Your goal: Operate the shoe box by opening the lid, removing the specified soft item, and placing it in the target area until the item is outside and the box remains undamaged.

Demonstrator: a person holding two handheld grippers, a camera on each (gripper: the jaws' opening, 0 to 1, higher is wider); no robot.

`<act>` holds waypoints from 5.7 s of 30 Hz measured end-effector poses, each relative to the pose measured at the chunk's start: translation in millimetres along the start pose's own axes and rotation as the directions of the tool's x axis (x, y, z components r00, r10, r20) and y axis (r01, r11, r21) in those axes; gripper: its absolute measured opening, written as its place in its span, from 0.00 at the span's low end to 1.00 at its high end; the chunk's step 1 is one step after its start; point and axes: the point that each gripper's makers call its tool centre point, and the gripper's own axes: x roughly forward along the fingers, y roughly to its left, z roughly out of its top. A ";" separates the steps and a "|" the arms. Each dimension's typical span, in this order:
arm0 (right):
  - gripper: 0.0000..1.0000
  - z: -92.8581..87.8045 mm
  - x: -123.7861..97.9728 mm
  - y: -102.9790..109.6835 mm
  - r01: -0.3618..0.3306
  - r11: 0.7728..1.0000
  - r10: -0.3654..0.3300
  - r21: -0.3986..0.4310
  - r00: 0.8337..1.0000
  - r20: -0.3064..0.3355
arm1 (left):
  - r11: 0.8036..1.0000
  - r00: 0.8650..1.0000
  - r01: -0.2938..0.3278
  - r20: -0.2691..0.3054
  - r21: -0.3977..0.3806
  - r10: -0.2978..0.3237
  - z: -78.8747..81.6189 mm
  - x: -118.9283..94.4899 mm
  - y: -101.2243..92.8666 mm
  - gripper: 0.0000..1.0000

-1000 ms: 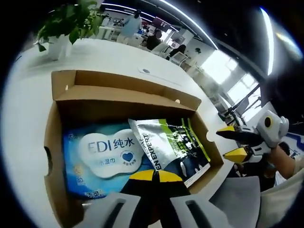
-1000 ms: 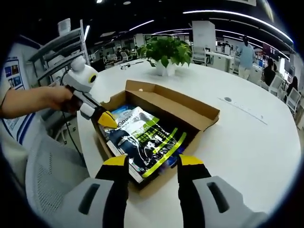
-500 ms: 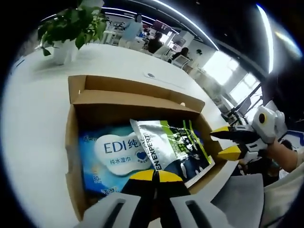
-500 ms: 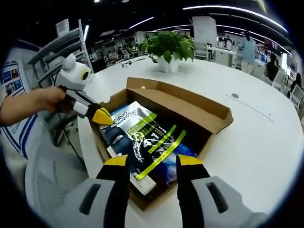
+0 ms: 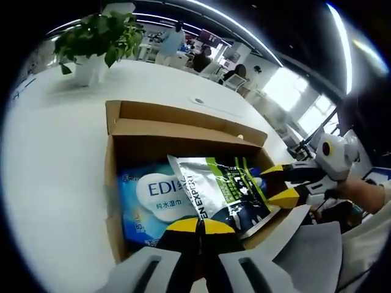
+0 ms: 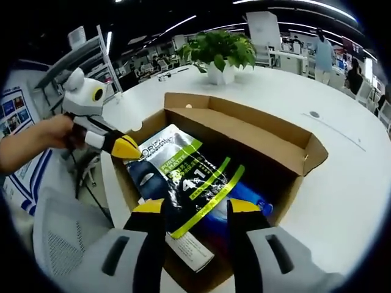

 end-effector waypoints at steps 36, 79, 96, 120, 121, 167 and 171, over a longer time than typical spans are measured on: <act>0.06 16.2 -1.0 4.1 0.018 0.999 -0.015 -0.039 0.997 0.078 | 0.996 1.000 -0.019 -0.001 0.085 0.019 2.7 -6.4 -8.6 0.00; 0.00 31.0 -103.5 -55.4 0.116 0.986 -0.136 0.120 0.975 0.174 | 0.978 0.997 0.060 0.027 0.198 -0.067 50.1 23.8 -105.7 0.00; 0.00 22.4 -127.6 -81.3 0.149 0.977 -0.174 0.152 0.970 0.171 | 0.969 0.995 0.091 0.008 0.232 -0.095 61.8 46.6 -129.8 0.00; 0.00 8.0 -152.6 -126.0 0.208 0.957 -0.242 0.203 0.957 0.161 | 0.955 0.992 0.126 -0.035 0.267 -0.121 65.3 87.2 -167.2 0.00; 0.00 6.8 -153.3 -128.2 0.211 0.956 -0.246 0.204 0.956 0.159 | 0.955 0.992 0.128 -0.038 0.269 -0.122 65.0 89.0 -168.8 0.00; 0.00 -44.2 -146.6 -200.7 0.294 0.916 -0.320 0.274 0.946 0.055 | 0.920 0.971 0.198 -0.198 0.337 -0.137 57.6 170.2 -191.6 0.00; 0.00 -50.0 -138.7 -204.8 0.291 0.917 -0.313 0.275 0.949 0.039 | 0.913 0.967 0.193 -0.229 0.359 -0.114 54.2 178.9 -186.8 0.00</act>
